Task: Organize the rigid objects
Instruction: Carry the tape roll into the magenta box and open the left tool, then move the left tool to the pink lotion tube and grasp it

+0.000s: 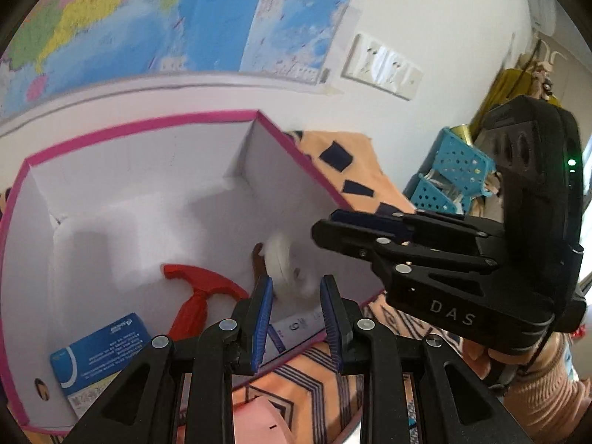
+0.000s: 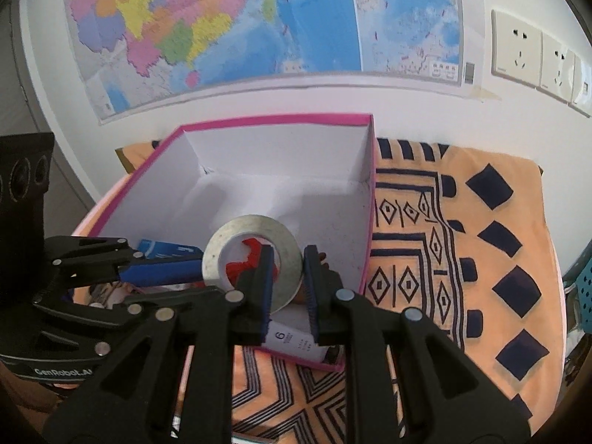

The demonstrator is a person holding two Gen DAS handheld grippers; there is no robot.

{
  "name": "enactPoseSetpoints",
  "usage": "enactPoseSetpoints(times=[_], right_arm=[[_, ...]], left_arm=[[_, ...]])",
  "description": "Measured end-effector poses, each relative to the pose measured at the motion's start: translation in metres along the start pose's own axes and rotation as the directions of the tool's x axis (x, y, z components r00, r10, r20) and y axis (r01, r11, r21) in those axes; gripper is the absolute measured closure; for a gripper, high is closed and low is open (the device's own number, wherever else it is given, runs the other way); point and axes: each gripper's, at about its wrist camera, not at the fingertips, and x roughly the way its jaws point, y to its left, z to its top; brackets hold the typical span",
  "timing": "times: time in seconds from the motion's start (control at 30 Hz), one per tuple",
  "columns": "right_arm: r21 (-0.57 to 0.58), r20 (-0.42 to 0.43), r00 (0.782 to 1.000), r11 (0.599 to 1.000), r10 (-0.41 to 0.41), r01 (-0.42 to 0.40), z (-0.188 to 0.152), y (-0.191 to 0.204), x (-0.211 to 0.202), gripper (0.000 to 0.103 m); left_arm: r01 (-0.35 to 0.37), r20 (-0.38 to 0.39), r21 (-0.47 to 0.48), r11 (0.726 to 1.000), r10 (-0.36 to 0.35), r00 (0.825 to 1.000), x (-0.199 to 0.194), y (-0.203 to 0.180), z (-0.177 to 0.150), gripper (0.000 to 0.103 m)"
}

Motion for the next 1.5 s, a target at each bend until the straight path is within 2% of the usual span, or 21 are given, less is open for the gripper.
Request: enactPoseSetpoints(times=[0.1,0.23,0.33,0.6,0.87,1.13,1.5], right_arm=[[0.006,0.0,0.999,0.999,-0.041,0.041,-0.001,-0.001,0.002,0.081],[0.008,0.02,1.0,1.0,-0.019,0.018,-0.008,0.0,-0.01,0.081],[0.009,0.028,1.0,1.0,0.013,-0.014,-0.015,0.002,-0.021,0.08],[0.029,0.058,0.99,0.991,0.132,-0.134,-0.039,0.009,-0.052,0.074],[0.05,0.034,0.977,0.976,0.212,-0.213,-0.064,0.02,-0.056,0.072],[0.103,-0.048,0.966,0.963,0.255,-0.249,-0.093,0.027,-0.033,0.072],[0.138,-0.131,0.949,0.953,0.286,-0.269,-0.11,0.041,-0.003,0.067]], left_arm=[[-0.014,0.007,0.005,1.0,0.014,1.0,-0.001,0.0,-0.004,0.077],[-0.026,0.046,0.035,0.999,0.024,0.999,-0.017,-0.003,-0.013,0.074],[-0.026,0.09,0.043,0.999,0.022,0.996,-0.035,-0.002,-0.022,0.065],[-0.069,0.167,-0.007,0.998,0.07,0.984,-0.079,0.016,-0.049,0.055],[-0.131,0.148,-0.078,0.988,0.141,0.979,-0.1,0.04,-0.092,0.052],[-0.165,0.109,-0.182,0.969,0.187,0.976,-0.103,0.067,-0.126,0.052],[-0.235,0.05,-0.227,0.945,0.253,0.966,-0.093,0.083,-0.142,0.052]])
